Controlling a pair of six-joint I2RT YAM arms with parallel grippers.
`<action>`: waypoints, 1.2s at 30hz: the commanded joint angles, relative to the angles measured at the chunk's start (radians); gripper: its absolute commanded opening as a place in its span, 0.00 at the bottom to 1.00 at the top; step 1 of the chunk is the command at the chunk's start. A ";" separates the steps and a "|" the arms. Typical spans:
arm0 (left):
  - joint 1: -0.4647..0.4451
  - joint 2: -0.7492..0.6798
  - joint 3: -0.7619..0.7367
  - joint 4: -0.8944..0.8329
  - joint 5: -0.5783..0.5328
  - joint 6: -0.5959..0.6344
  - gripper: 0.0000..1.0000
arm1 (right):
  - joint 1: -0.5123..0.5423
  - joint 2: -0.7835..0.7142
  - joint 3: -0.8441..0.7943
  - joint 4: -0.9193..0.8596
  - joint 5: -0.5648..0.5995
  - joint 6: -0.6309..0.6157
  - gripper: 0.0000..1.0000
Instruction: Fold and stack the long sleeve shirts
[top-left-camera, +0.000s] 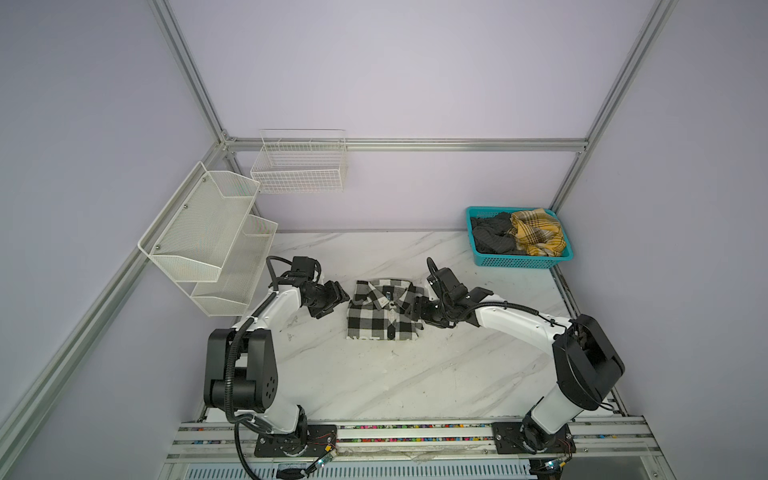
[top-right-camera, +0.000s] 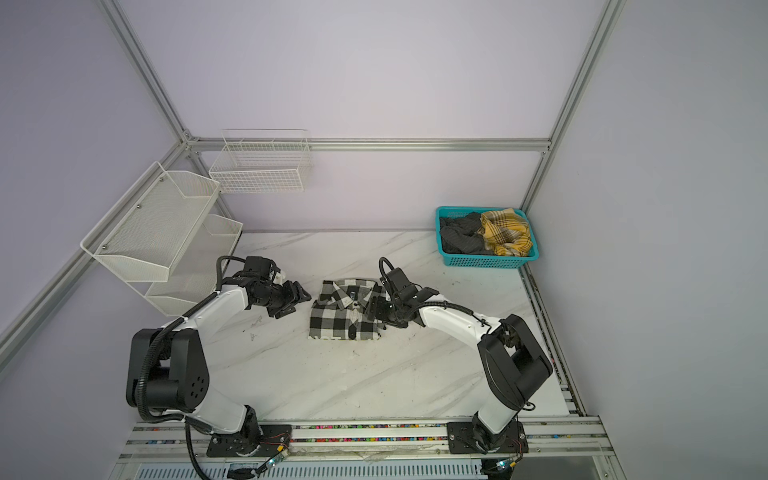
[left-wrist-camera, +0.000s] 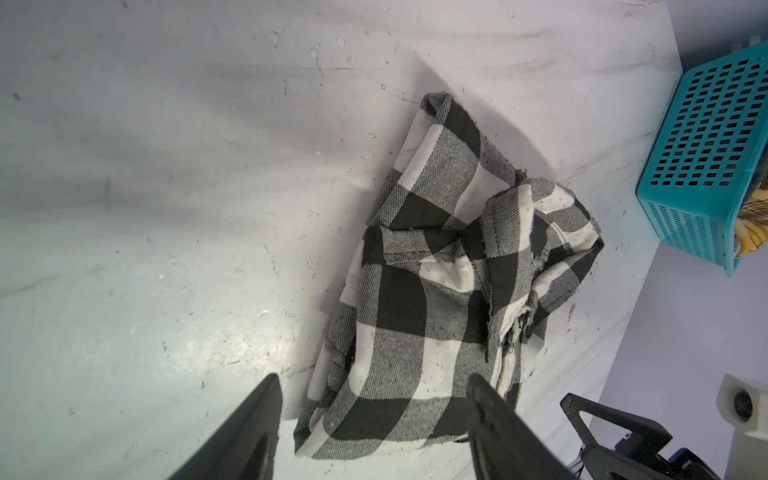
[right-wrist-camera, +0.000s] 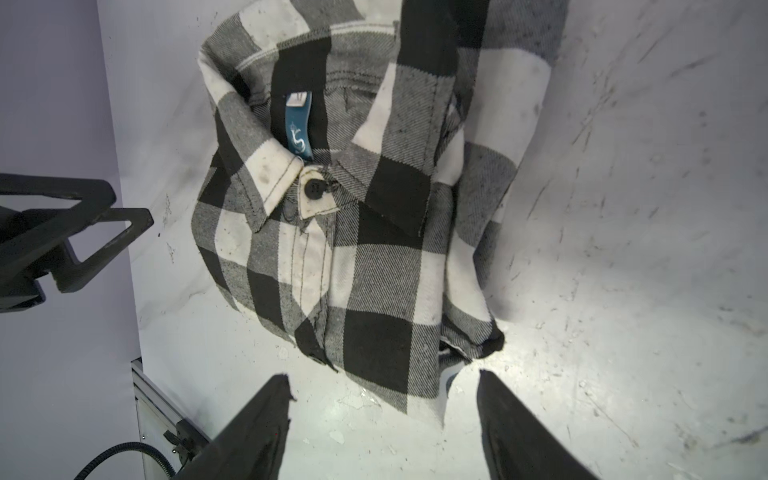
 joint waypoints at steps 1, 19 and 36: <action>0.003 0.040 -0.021 0.051 0.047 0.019 0.68 | 0.002 0.018 -0.021 0.076 -0.025 0.031 0.72; 0.005 0.132 -0.081 0.145 0.106 0.014 0.65 | 0.003 0.168 -0.005 0.201 -0.114 0.055 0.74; -0.072 0.150 -0.118 0.234 0.152 -0.072 0.58 | 0.004 0.138 0.166 -0.122 0.126 -0.002 0.63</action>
